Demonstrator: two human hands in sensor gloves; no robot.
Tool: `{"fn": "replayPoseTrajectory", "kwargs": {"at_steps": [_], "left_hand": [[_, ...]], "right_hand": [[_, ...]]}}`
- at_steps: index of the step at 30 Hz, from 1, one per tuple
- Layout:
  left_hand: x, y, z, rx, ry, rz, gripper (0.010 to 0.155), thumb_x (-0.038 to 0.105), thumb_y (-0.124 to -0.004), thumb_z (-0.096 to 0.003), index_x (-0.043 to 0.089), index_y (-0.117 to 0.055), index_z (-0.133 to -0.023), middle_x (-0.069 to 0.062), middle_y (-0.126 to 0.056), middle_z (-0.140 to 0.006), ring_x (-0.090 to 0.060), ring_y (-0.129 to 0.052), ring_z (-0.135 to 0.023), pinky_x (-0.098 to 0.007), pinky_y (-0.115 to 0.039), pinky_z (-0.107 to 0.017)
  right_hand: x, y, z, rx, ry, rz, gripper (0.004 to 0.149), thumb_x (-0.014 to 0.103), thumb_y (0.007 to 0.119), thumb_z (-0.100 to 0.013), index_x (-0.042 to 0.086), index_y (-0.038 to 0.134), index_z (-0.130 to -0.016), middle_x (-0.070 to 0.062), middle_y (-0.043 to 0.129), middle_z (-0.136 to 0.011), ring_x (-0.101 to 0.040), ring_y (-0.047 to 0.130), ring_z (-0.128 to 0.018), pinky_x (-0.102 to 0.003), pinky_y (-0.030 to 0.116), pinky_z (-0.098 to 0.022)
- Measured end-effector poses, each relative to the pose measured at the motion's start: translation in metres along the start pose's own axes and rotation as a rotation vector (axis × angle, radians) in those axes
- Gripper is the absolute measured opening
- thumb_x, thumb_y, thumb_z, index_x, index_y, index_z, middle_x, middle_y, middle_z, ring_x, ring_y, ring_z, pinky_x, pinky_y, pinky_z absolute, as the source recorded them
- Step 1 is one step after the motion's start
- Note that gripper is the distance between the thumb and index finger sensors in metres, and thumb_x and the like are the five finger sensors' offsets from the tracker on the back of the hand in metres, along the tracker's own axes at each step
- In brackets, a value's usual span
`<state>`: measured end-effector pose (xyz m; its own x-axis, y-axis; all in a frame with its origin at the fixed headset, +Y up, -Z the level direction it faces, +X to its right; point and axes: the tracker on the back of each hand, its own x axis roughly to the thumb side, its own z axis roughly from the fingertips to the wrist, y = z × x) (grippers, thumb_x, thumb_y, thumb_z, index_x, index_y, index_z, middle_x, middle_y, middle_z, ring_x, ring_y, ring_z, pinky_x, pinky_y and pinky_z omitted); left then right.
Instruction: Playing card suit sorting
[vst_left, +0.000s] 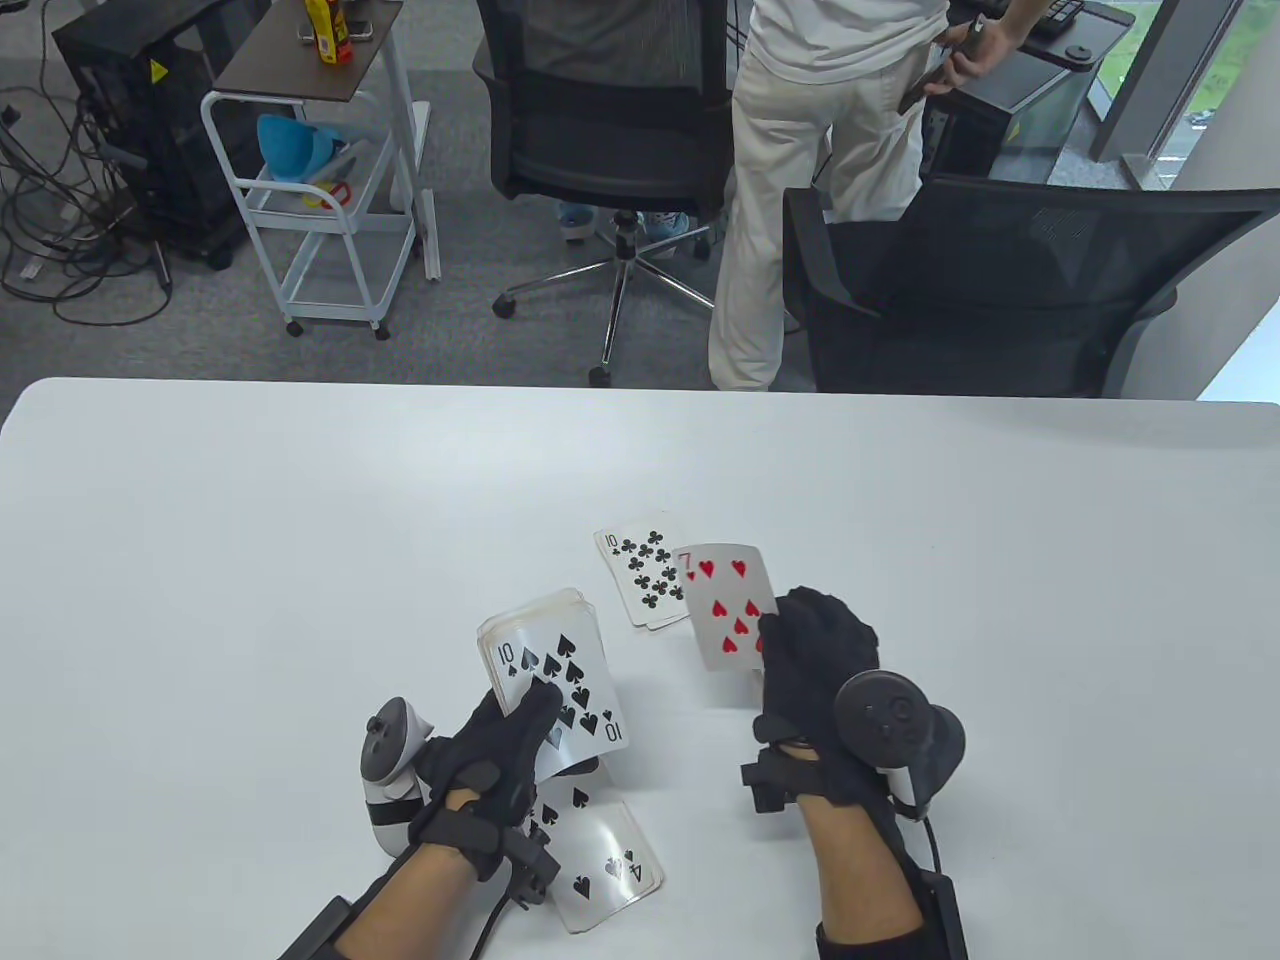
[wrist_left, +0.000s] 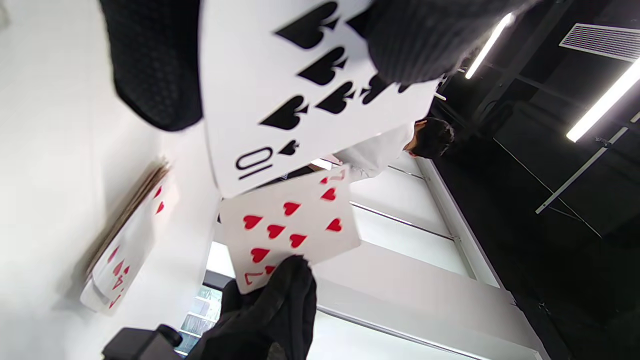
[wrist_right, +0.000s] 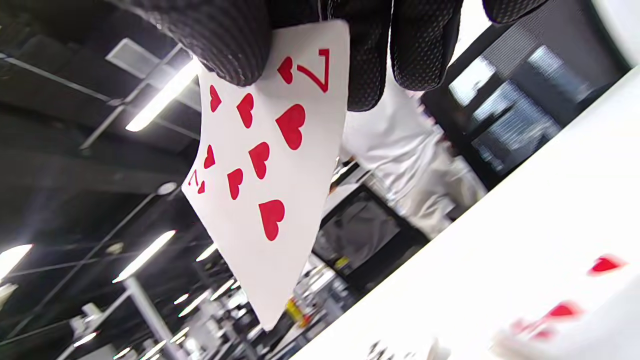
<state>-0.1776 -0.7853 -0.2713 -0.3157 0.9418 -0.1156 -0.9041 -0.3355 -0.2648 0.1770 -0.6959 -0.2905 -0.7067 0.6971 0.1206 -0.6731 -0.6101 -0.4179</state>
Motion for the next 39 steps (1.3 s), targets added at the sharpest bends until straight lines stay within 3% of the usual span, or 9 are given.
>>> {"fn": "replayPoseTrajectory", "kwargs": {"at_steps": [6, 9, 10, 13, 17, 20, 27, 31, 39], "left_hand": [[-0.003, -0.002, -0.001, -0.004, 0.016, 0.001, 0.059, 0.05, -0.08, -0.0568, 0.025, -0.059, -0.106, -0.003, -0.079, -0.101, -0.031, -0.094, -0.084, -0.041, -0.094, -0.051], [-0.004, -0.002, 0.0, -0.006, 0.02, 0.0, 0.059, 0.05, -0.08, -0.0568, 0.024, -0.06, -0.106, -0.003, -0.079, -0.101, -0.032, -0.094, -0.084, -0.041, -0.094, -0.051], [-0.004, -0.002, 0.0, -0.006, 0.02, -0.001, 0.059, 0.05, -0.08, -0.0568, 0.024, -0.06, -0.106, -0.003, -0.08, -0.101, -0.031, -0.094, -0.084, -0.041, -0.094, -0.05], [-0.003, -0.002, 0.0, 0.0, 0.018, 0.001, 0.059, 0.05, -0.08, -0.0568, 0.025, -0.059, -0.106, -0.003, -0.079, -0.101, -0.031, -0.094, -0.084, -0.041, -0.094, -0.051], [-0.001, 0.0, 0.0, 0.013, 0.009, -0.006, 0.059, 0.05, -0.08, -0.0569, 0.024, -0.06, -0.106, -0.004, -0.08, -0.101, -0.032, -0.094, -0.084, -0.041, -0.094, -0.051], [0.0, 0.001, 0.0, 0.012, 0.007, 0.0, 0.059, 0.05, -0.08, -0.0568, 0.024, -0.059, -0.106, -0.003, -0.079, -0.101, -0.031, -0.094, -0.084, -0.041, -0.094, -0.051], [0.0, 0.0, -0.001, 0.006, 0.017, -0.006, 0.059, 0.05, -0.08, -0.0568, 0.024, -0.059, -0.106, -0.004, -0.079, -0.101, -0.032, -0.094, -0.084, -0.041, -0.094, -0.05], [0.0, 0.0, -0.001, 0.006, 0.018, -0.007, 0.059, 0.05, -0.08, -0.0569, 0.023, -0.059, -0.106, -0.004, -0.079, -0.101, -0.032, -0.094, -0.084, -0.041, -0.094, -0.05], [0.003, 0.002, 0.001, 0.013, 0.011, -0.001, 0.059, 0.049, -0.08, -0.057, 0.023, -0.059, -0.106, -0.004, -0.079, -0.101, -0.032, -0.093, -0.084, -0.041, -0.094, -0.05]], "right_hand": [[-0.035, -0.017, -0.01, 0.028, 0.182, 0.138, 0.037, 0.033, 0.082, -0.057, 0.013, 0.084, -0.088, -0.024, 0.066, -0.104, -0.054, 0.055, -0.098, -0.075, 0.038, -0.066], [-0.044, -0.013, -0.013, 0.147, 0.255, 0.201, 0.037, 0.032, 0.083, -0.057, 0.012, 0.084, -0.088, -0.026, 0.06, -0.107, -0.056, 0.047, -0.1, -0.076, 0.034, -0.066], [-0.048, -0.007, -0.014, 0.25, 0.306, 0.23, 0.037, 0.032, 0.083, -0.058, 0.012, 0.084, -0.089, -0.026, 0.057, -0.109, -0.056, 0.043, -0.101, -0.077, 0.031, -0.066], [-0.056, 0.008, -0.014, 0.268, 0.335, 0.305, 0.038, 0.031, 0.085, -0.057, 0.009, 0.085, -0.088, -0.027, 0.055, -0.109, -0.057, 0.039, -0.102, -0.077, 0.028, -0.065], [-0.063, 0.028, -0.018, 0.387, 0.401, 0.633, 0.045, 0.033, 0.087, -0.057, 0.006, 0.079, -0.091, -0.029, 0.046, -0.111, -0.056, 0.031, -0.102, -0.076, 0.028, -0.066], [-0.066, 0.033, -0.018, 0.402, 0.438, 0.612, 0.056, 0.034, 0.091, -0.055, 0.004, 0.069, -0.097, -0.029, 0.038, -0.113, -0.055, 0.025, -0.103, -0.076, 0.025, -0.066], [-0.041, 0.028, -0.012, 0.314, 0.281, 0.489, 0.055, 0.04, 0.085, -0.057, 0.005, 0.068, -0.097, -0.028, 0.04, -0.112, -0.055, 0.028, -0.103, -0.075, 0.03, -0.067], [-0.024, 0.032, -0.004, 0.374, 0.232, 0.398, 0.062, 0.05, 0.076, -0.059, 0.006, 0.065, -0.101, -0.029, 0.042, -0.112, -0.057, 0.03, -0.102, -0.073, 0.035, -0.067], [0.014, 0.038, 0.008, 0.316, 0.028, 0.253, 0.06, 0.051, 0.075, -0.058, 0.007, 0.07, -0.098, -0.028, 0.047, -0.111, -0.056, 0.034, -0.102, -0.075, 0.033, -0.066]]}}
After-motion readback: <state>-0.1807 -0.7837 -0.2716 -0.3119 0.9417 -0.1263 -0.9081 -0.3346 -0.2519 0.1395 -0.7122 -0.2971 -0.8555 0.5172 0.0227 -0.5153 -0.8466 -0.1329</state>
